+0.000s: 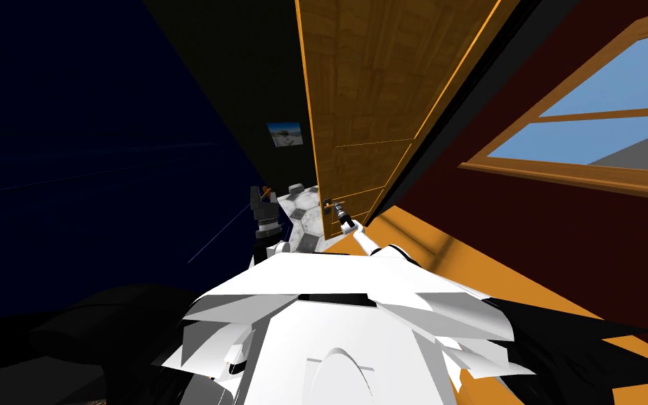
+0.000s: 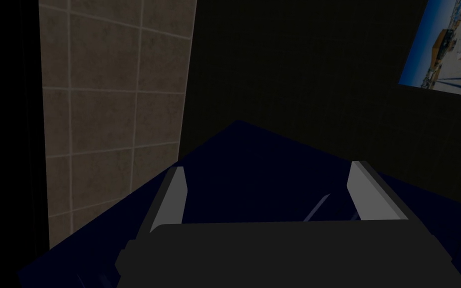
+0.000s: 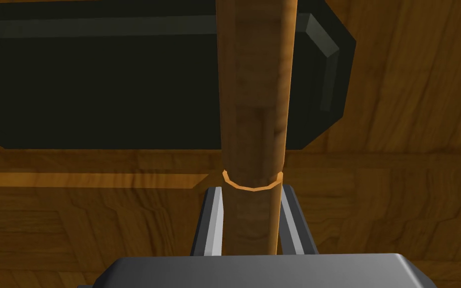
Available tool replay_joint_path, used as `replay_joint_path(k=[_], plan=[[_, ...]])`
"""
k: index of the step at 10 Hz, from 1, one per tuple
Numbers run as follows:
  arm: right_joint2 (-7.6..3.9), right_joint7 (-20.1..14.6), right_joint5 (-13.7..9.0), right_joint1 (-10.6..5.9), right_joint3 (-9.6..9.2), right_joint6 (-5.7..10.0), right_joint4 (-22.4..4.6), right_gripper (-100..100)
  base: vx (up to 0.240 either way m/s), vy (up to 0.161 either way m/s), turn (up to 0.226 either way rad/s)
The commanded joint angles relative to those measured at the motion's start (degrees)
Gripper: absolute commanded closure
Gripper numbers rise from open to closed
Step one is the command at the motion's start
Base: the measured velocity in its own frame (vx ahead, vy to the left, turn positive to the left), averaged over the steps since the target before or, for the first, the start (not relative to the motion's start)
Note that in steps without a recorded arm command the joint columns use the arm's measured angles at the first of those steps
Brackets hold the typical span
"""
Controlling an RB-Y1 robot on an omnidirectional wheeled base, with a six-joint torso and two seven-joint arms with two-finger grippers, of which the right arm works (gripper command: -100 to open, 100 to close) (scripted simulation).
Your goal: Push the door open
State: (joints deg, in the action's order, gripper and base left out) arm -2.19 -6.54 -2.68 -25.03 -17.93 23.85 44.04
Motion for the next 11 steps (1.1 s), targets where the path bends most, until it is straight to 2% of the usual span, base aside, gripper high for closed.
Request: replay_joint_path(k=[1,3,5,11], plan=[[-0.97,0.48,-0.41,-0.72,2.0,0.85,-1.09,100,0.104,0.172,-0.082],[-1.25,0.85,-0.6,-0.75,3.04,0.85,-1.26,100,0.115,0.133,-0.051],[-1.35,1.04,-0.7,-0.76,3.57,0.85,-1.34,100,0.063,0.055,-0.026],[-1.84,2.74,-1.58,-0.87,8.29,0.85,-2.1,100,0.115,0.145,-0.081]])
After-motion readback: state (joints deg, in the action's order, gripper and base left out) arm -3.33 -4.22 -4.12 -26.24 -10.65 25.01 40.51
